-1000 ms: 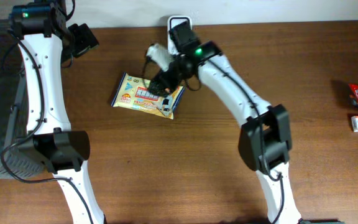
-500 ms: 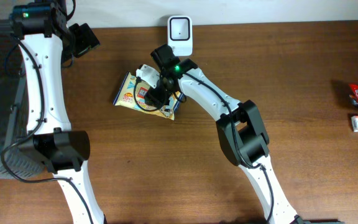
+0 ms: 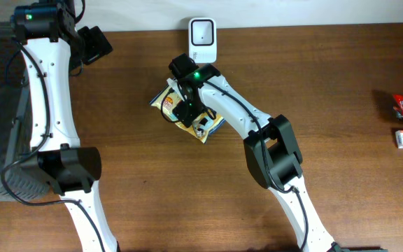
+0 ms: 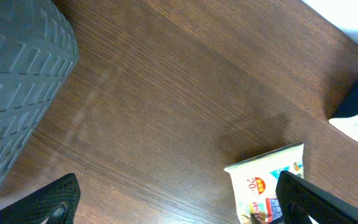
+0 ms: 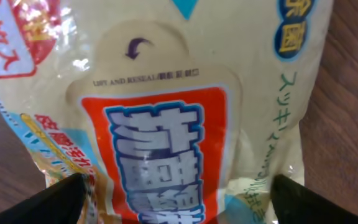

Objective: Scan the item barcode
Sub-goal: 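Grasp the wipes pack with the right gripper and raise it to the scanner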

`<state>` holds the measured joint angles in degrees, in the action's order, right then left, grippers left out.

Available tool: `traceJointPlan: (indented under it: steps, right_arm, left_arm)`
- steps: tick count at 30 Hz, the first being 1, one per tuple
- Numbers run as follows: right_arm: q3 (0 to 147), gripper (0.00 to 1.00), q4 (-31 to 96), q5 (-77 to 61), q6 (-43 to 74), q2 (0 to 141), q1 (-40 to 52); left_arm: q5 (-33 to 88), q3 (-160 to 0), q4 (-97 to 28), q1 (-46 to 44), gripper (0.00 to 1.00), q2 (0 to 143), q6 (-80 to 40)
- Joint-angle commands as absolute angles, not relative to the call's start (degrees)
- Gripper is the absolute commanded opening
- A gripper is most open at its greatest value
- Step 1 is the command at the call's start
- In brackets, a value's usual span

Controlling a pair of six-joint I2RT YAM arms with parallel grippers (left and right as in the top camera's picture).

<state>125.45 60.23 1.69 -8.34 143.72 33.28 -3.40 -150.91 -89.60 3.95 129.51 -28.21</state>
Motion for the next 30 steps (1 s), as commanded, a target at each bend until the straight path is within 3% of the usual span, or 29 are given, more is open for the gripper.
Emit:
traceJointPlan:
  steps: [1,2,3,4,7,9,16,23,30]
  right_arm:
    - [122.8,0.99,58.3,-3.1,-6.5,147.7,33.0]
    - [122.8,0.99,57.5,-4.4,-6.5,147.7,33.0]
    - [122.8,0.92,56.7,-4.3,-6.5,147.7,33.0]
    - [122.8,0.57,56.1,-4.0,-6.5,147.7,33.0]
    - [122.7,0.4,56.1,-3.8,-6.5,147.7,33.0]
    - [122.1,0.07,55.9,-3.9,-6.5,147.7,33.0]
    - [123.0,0.04,56.1,-4.3,1.0,142.2,32.9]
    - [133.3,0.04,55.0,-3.9,5.1,137.3,27.1]
    - [133.3,0.04,35.7,-2.2,8.0,137.5,22.6]
  left_arm:
    - [-3.2,-151.7,-89.7,4.0,0.99,128.2,-28.9]
    - [-3.2,-151.7,-89.7,4.0,0.99,128.2,-28.9]
    - [-3.2,-151.7,-89.7,4.0,0.99,128.2,-28.9]
    - [-3.2,-151.7,-89.7,4.0,0.99,128.2,-28.9]
    - [-3.2,-151.7,-89.7,4.0,0.99,128.2,-28.9]
    - [-3.2,-151.7,-89.7,4.0,0.99,128.2,-28.9]
    - [-3.2,-151.7,-89.7,4.0,0.99,128.2,-28.9]
    - [-3.2,-151.7,-89.7,4.0,0.99,128.2,-28.9]
    - [-3.2,-151.7,-89.7,4.0,0.99,128.2,-28.9]
